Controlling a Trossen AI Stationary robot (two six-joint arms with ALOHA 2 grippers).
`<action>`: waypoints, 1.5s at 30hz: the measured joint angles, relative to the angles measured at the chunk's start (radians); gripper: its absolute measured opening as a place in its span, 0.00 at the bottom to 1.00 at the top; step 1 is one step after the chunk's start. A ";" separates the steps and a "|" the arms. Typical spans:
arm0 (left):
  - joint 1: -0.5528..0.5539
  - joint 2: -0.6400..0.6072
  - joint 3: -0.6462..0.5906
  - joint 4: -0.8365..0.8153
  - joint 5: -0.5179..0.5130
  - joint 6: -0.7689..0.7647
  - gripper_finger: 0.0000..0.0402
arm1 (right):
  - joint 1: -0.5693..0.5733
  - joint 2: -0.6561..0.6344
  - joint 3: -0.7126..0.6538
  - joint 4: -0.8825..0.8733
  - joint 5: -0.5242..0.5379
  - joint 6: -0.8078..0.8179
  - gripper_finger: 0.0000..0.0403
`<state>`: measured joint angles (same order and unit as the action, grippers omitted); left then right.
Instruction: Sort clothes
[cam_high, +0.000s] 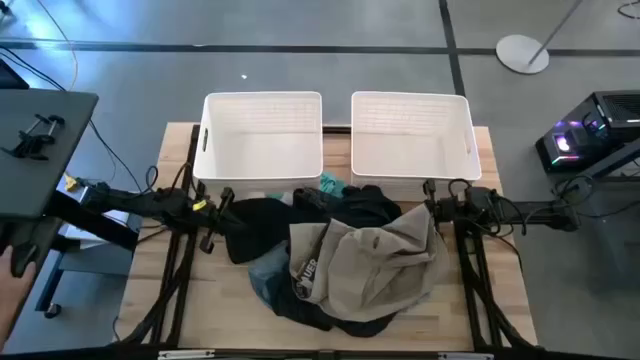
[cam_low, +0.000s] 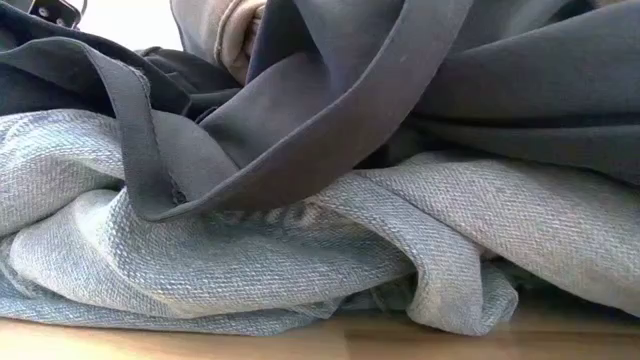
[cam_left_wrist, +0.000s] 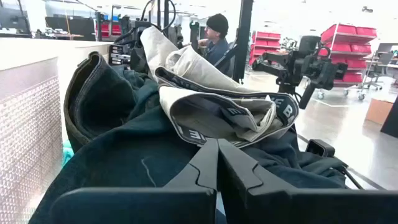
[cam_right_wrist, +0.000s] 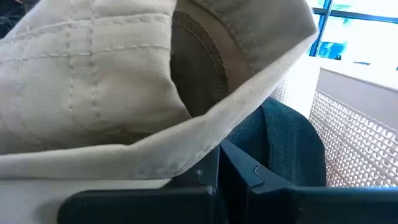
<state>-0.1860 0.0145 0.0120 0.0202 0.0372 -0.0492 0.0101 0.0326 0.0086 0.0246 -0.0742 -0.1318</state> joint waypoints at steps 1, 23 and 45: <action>0.000 0.000 0.000 0.000 0.000 0.000 0.00 | 0.000 0.000 0.000 0.000 0.000 0.000 0.00; 0.000 0.000 0.000 0.000 0.000 0.000 0.00 | 0.000 0.000 0.000 0.000 0.000 0.000 0.00; 0.000 0.000 0.000 0.083 -0.090 -0.236 0.00 | 0.000 0.000 0.000 0.000 0.000 0.000 0.00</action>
<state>-0.1864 0.0147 0.0120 0.1036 -0.0526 -0.2856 0.0101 0.0326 0.0086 0.0249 -0.0743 -0.1318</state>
